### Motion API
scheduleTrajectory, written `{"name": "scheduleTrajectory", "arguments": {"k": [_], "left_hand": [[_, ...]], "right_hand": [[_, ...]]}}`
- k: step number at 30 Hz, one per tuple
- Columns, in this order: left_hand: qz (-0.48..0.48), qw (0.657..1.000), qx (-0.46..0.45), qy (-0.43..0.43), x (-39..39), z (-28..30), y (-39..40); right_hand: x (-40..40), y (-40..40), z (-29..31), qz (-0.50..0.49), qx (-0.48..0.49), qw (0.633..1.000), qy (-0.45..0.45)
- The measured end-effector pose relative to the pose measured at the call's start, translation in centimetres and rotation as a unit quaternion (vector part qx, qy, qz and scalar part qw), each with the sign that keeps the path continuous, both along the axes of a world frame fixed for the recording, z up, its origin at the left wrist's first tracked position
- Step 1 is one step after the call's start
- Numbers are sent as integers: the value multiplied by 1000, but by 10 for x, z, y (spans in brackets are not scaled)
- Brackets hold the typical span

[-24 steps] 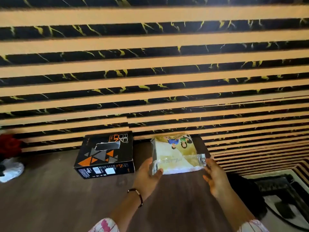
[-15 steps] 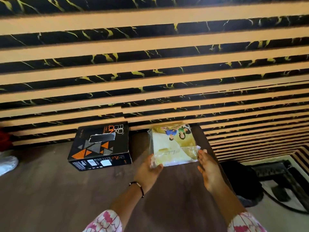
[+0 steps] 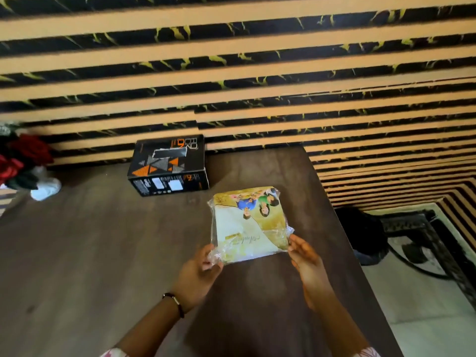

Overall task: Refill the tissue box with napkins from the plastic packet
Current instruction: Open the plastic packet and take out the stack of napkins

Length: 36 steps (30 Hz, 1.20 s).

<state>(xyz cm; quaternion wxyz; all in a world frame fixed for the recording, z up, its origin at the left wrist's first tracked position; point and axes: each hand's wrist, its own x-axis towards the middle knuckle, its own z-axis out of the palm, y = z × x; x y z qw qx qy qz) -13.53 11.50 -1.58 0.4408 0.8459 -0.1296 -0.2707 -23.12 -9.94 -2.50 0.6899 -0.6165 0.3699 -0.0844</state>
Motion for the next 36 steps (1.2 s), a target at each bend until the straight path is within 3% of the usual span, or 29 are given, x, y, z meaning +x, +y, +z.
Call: {"name": "scheduleTrajectory", "arguments": {"k": [5,11,15,18,20,22,24,27,29,31,36], "left_hand": [[-24,998,-14,63,-44,7,39],[-109,990,76,37,-65,12,64],[-151,977,138,66,-66,29,72],[-180,955,233,23,-62,39,72],[-168,930,317,-75,-56,46,68],[-139,913,342,-172,-44,45,61],[-167,893,344,-236,-29,35,54],[-250,871,351,-236,-11,17,47],[-237,893,333,-190,-5,4,53],[-203,916,315,-144,-4,-4,61],[-149,926,331,-102,-24,-6,75]], "right_hand": [[-51,18,-2,30,6,1000,-2],[-63,39,-2,121,-33,992,1],[-37,47,-4,205,-112,972,16],[-10,60,0,219,-166,961,23],[6,73,4,175,-232,957,13],[15,87,10,160,-358,920,7],[20,101,14,211,-463,861,-18],[28,116,17,342,-508,790,29],[34,121,21,400,-526,742,110],[40,123,26,407,-531,728,146],[50,131,33,431,-499,728,184]]}}
